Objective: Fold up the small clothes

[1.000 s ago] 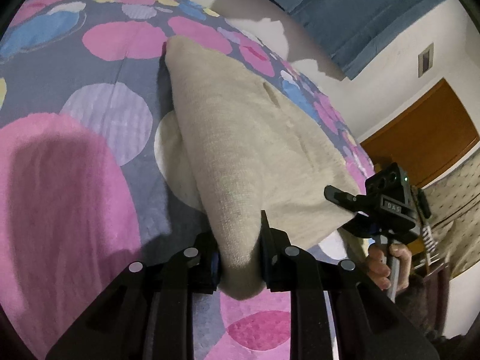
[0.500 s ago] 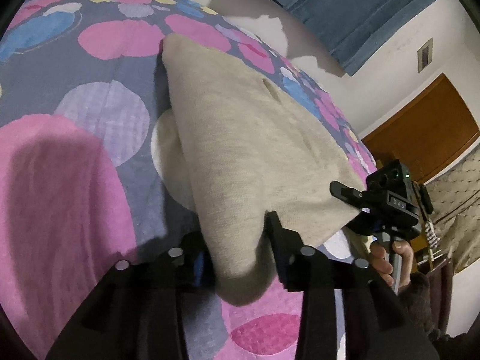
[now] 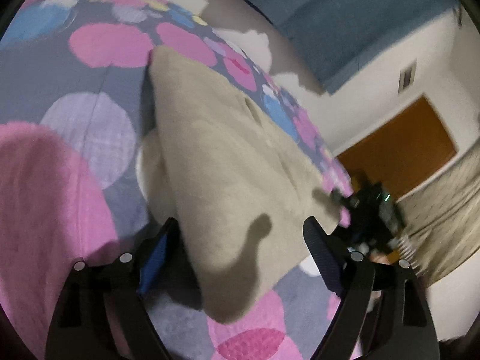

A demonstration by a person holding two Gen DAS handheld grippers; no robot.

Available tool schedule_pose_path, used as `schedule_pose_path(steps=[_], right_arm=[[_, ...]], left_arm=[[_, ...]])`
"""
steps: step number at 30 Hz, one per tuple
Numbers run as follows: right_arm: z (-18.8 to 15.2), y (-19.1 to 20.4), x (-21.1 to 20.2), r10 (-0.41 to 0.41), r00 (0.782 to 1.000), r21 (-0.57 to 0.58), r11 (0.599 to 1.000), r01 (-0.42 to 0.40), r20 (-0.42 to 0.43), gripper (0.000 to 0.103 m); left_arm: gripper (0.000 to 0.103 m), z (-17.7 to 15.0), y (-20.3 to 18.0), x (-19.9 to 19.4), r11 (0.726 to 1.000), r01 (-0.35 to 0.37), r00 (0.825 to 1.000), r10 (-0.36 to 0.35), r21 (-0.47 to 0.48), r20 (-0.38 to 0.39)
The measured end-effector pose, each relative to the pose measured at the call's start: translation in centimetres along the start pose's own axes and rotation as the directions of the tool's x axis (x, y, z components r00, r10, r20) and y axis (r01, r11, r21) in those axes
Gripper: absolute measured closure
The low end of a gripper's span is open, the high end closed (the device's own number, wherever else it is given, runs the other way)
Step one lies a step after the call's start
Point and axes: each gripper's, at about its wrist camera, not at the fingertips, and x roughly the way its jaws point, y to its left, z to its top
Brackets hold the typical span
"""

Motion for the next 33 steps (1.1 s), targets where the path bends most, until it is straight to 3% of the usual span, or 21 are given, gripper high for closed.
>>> schedule_pose_path(steps=[3,4,9,12,15,17,20,25,33], right_arm=[[0.2,0.4,1.0,0.028,0.999,-0.007,1.0,-0.029,-0.021,0.044],[0.3,0.5,1.4,0.039,0.999,-0.002,0.999,-0.039,-0.031,0.043],[0.9,0.3,2.3,0.099,0.994,0.029,0.995,-0.098,-0.048,0.043],[0.7,0.6,2.6,0.074,0.996,0.01,0.997,-0.073,-0.058,0.046],[0.3,1.3,3.0,-0.023,0.997,-0.044,0.999,0.02,-0.075,0.059],[0.0,1.2,3.6,-0.051,0.993,-0.04,0.998,0.047,-0.103,0.078],[-0.3,1.6,3.7,-0.069,0.993,-0.059,0.996,0.064,-0.098,0.08],[-1.1,1.8,3.4,-0.071,0.994,-0.056,0.996,0.067,-0.079,0.083],[-1.8,2.3,2.8,-0.071,0.995,-0.057,0.996,0.067,-0.066,0.084]], left_arm=[[0.017,0.7,0.6,0.3,0.994,0.105,0.995,-0.105,-0.013,-0.002],[0.016,0.7,0.5,0.6,0.994,0.111,0.994,-0.111,-0.008,-0.006],[0.015,0.5,-0.9,1.7,0.997,0.042,0.998,-0.039,0.062,-0.044],[0.015,0.6,-1.6,2.6,0.994,-0.021,0.997,0.029,0.105,-0.07],[0.033,0.4,-1.8,2.7,0.989,-0.075,0.994,0.084,0.124,-0.068],[0.056,0.6,-0.8,2.5,0.995,-0.067,0.995,0.073,0.08,-0.068],[0.068,0.8,0.6,1.9,1.0,-0.02,0.998,0.02,-0.005,-0.065],[0.07,0.3,-0.4,1.5,0.997,-0.076,0.995,0.077,0.019,-0.056],[0.073,-0.1,-0.5,0.8,0.996,-0.09,0.995,0.089,-0.007,-0.054]])
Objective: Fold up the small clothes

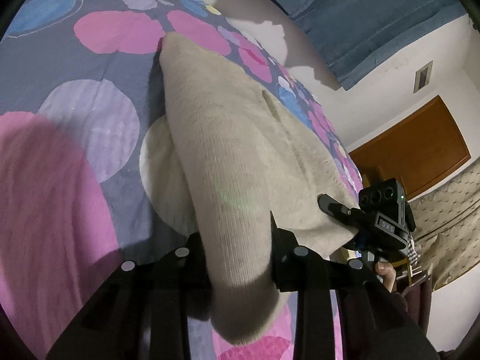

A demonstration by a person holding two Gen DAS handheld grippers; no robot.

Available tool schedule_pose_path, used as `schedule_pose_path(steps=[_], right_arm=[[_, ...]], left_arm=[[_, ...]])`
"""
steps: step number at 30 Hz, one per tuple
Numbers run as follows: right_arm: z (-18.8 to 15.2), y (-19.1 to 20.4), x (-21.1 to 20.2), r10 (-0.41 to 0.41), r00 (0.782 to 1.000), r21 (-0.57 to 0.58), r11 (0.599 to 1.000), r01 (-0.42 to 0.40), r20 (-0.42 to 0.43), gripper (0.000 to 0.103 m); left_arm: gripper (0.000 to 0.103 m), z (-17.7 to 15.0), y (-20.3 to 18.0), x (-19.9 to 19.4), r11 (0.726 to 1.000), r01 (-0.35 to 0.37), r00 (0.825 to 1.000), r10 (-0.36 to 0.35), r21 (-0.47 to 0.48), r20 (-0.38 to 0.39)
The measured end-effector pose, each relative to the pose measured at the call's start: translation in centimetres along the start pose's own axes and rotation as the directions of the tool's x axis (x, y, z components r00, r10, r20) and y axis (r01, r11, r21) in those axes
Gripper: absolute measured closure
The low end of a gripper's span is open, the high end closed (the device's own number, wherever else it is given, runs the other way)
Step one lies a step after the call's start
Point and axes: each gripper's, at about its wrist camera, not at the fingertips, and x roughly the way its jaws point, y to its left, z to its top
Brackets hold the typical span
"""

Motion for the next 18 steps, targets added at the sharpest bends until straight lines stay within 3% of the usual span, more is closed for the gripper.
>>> schedule_pose_path(steps=[3,6,11,14,18], right_arm=[[0.3,-0.5,0.3,-0.009,1.0,0.02,1.0,0.009,-0.002,0.083],[0.4,-0.4,0.5,-0.015,1.0,0.021,1.0,0.015,-0.005,0.082],[0.4,-0.6,0.5,0.008,1.0,0.04,0.999,-0.007,-0.01,0.081],[0.4,-0.6,0.6,0.013,1.0,0.036,0.999,-0.012,-0.01,0.079],[0.3,-0.5,0.6,0.017,1.0,0.034,0.999,-0.017,-0.007,0.078]], left_arm=[[0.069,0.2,0.2,0.3,1.0,-0.005,1.0,0.005,-0.002,-0.009],[0.059,0.9,0.2,1.3,1.0,0.002,1.0,-0.002,0.001,-0.025],[0.028,1.0,-1.1,2.0,0.995,0.039,0.999,-0.036,0.094,-0.037],[0.026,0.5,-1.8,2.1,0.988,-0.002,1.0,0.004,0.152,-0.012],[0.024,0.6,-0.6,1.4,0.994,0.065,0.997,-0.067,0.089,0.029]])
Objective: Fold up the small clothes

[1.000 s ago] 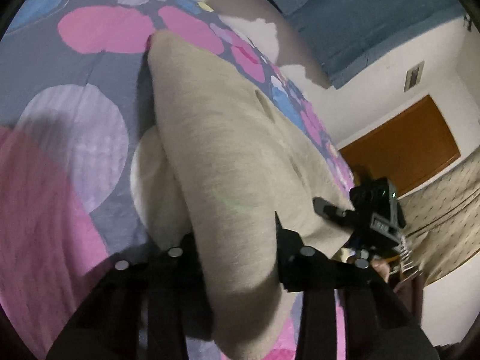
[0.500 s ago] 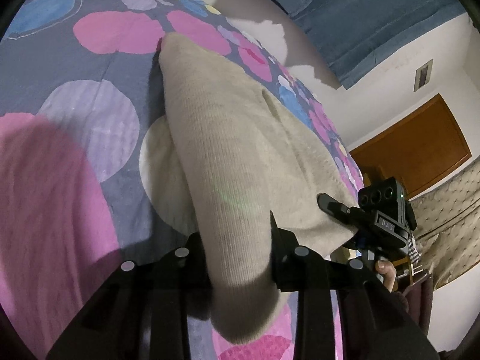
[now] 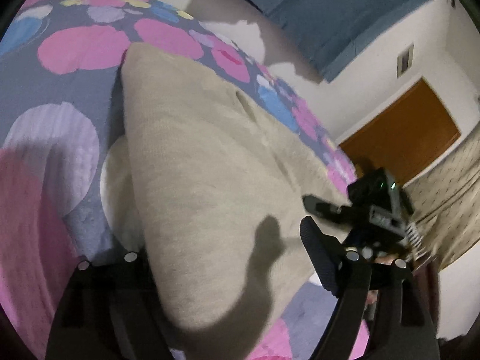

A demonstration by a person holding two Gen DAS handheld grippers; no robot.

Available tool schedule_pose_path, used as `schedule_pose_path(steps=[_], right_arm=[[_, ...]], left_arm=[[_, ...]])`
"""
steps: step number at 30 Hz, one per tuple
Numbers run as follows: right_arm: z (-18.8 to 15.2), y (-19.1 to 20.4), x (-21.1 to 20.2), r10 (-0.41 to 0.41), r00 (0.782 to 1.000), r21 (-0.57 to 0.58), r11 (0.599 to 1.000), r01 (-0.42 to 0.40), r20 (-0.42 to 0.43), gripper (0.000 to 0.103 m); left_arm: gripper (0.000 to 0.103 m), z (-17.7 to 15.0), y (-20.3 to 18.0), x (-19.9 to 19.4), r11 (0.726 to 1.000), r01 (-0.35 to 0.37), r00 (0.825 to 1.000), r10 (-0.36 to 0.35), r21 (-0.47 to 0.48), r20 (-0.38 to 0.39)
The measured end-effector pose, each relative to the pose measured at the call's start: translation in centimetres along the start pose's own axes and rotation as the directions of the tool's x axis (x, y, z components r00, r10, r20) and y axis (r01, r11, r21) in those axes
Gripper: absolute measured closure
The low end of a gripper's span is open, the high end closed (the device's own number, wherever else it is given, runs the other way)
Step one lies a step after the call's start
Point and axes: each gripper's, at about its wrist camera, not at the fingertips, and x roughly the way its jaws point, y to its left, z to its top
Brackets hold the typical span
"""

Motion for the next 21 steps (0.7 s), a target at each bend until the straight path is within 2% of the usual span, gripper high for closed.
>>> schedule_pose_path(steps=[6,7,9,10,11,14,17,21], right_arm=[[0.1,-0.3,-0.1,0.017,1.0,0.009,1.0,-0.016,-0.006,0.078],[0.1,-0.3,0.0,0.013,1.0,0.007,1.0,-0.013,-0.01,0.078],[0.1,-0.2,-0.1,-0.008,1.0,-0.001,1.0,0.008,-0.012,0.081],[0.1,0.0,0.0,-0.017,1.0,-0.009,1.0,0.017,-0.013,0.081],[0.0,0.2,0.0,-0.031,0.999,-0.021,0.999,0.031,-0.013,0.082],[0.0,0.7,-0.3,-0.038,0.999,-0.034,0.999,0.038,-0.004,0.084],[-0.2,1.0,-0.6,-0.04,0.999,-0.043,0.998,0.04,-0.006,0.085],[-0.4,1.4,-1.3,-0.025,1.0,-0.046,0.999,0.025,-0.016,0.085]], left_arm=[[0.023,0.1,-0.5,0.1,0.999,-0.007,0.999,0.009,0.039,-0.05],[0.026,0.0,-0.7,0.2,0.999,-0.017,0.999,0.019,0.039,-0.05],[0.05,-0.1,-0.5,0.0,0.995,-0.094,0.994,0.095,0.035,-0.044],[0.062,0.0,-0.4,0.2,0.995,-0.098,0.994,0.099,0.024,-0.045],[0.068,0.0,0.0,0.0,0.997,-0.073,0.996,0.072,-0.007,-0.045],[0.073,0.0,0.5,-0.7,0.997,-0.054,0.998,0.052,-0.052,-0.031],[0.075,-0.5,-1.0,-1.3,0.995,-0.102,0.995,0.102,-0.009,-0.014],[0.075,-1.5,-2.2,-1.8,0.993,-0.114,0.993,0.114,0.0,-0.018]])
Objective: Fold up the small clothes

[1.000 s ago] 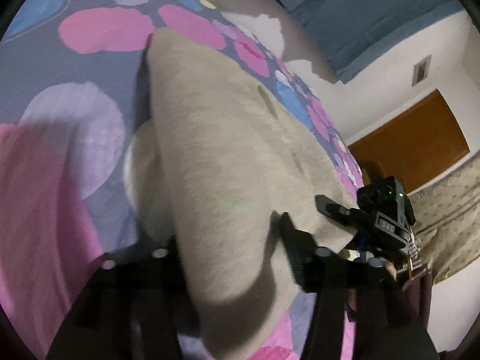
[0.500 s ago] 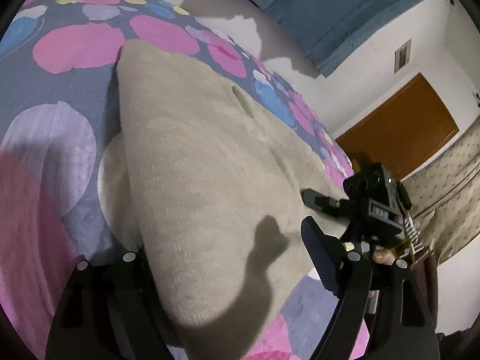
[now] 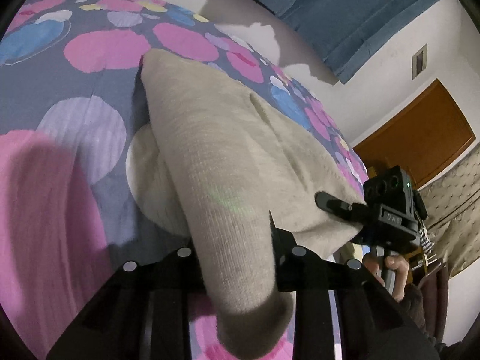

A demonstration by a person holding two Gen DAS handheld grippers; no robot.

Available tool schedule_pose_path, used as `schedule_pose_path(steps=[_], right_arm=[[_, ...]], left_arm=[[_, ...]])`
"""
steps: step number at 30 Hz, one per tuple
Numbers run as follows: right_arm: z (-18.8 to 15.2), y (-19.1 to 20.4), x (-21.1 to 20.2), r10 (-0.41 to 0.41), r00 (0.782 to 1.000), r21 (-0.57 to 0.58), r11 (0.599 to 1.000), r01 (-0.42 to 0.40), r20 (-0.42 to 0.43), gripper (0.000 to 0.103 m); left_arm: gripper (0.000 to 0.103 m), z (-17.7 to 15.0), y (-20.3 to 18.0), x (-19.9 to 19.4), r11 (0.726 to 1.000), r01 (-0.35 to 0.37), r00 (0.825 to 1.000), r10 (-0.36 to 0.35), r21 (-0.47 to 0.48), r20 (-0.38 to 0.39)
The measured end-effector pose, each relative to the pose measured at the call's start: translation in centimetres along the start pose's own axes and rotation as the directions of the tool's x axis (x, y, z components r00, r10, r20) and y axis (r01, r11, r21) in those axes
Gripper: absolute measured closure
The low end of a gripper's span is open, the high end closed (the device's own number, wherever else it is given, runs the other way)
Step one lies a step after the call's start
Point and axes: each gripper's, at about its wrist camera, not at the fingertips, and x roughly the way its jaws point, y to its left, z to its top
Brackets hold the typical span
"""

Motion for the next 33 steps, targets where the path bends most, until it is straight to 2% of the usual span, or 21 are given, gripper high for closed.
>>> schedule_pose_path(steps=[25,30,33], right_arm=[[-5.6,0.3,-3.3,0.031,0.997,0.031,0.999,-0.029,-0.067,0.085],[-5.5,-0.5,-3.4,0.054,0.996,0.069,0.996,-0.048,-0.077,0.082],[-5.3,-0.6,-4.4,0.067,0.995,0.086,0.994,-0.06,-0.077,0.074]], left_arm=[[0.075,-6.4,-3.1,-2.6,1.0,-0.021,0.999,0.021,0.009,-0.025],[0.068,-6.3,-2.1,-2.3,1.0,0.022,0.999,-0.022,-0.017,-0.033],[0.061,-6.3,-2.0,-3.4,1.0,0.031,0.999,-0.031,0.002,-0.031]])
